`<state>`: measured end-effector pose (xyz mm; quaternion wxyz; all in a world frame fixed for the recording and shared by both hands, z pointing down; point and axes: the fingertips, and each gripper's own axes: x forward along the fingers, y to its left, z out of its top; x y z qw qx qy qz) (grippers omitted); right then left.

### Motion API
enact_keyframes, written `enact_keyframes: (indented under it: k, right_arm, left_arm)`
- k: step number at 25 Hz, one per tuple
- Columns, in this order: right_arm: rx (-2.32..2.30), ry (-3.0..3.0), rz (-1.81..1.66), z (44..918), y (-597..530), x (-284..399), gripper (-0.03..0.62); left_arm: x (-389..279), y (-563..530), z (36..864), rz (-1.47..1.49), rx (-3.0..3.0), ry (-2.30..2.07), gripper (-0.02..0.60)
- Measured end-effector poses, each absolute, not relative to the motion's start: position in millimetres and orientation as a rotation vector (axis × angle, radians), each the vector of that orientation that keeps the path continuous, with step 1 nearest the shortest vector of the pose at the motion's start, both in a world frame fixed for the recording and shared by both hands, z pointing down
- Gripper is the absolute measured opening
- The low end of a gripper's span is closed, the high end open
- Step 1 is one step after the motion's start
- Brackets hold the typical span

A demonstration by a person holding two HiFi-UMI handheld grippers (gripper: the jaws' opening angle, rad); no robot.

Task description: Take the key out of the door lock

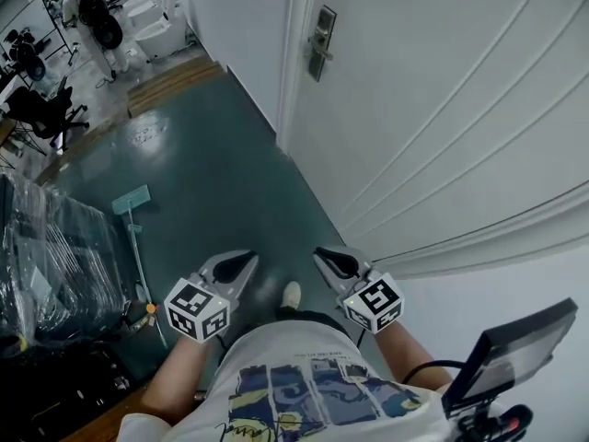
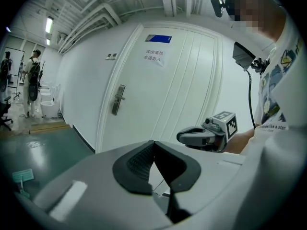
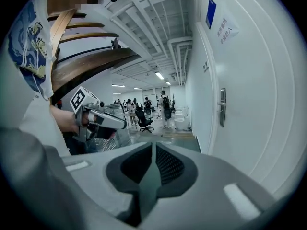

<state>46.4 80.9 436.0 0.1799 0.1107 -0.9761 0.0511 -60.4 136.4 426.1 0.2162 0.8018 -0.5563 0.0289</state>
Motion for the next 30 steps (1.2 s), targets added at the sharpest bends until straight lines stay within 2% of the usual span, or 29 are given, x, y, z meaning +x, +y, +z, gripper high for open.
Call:
enact_keyframes:
  k: [8, 13, 30]
  right_arm:
    - [0.424, -2.735, 0.175, 440, -15, 68, 0.026]
    - [0.53, -2.686, 0.205, 454, -78, 73, 0.025]
    - [0.963, -2.538, 0.253, 443, -207, 35, 0.025]
  left_arm:
    - [-72, 3, 428, 0.01, 2.218, -1.484, 0.006]
    - [-105, -88, 438, -0.05, 2.191, -1.434, 0.006]
    - [-208, -355, 460, -0.361, 2.056, -1.077, 0.047]
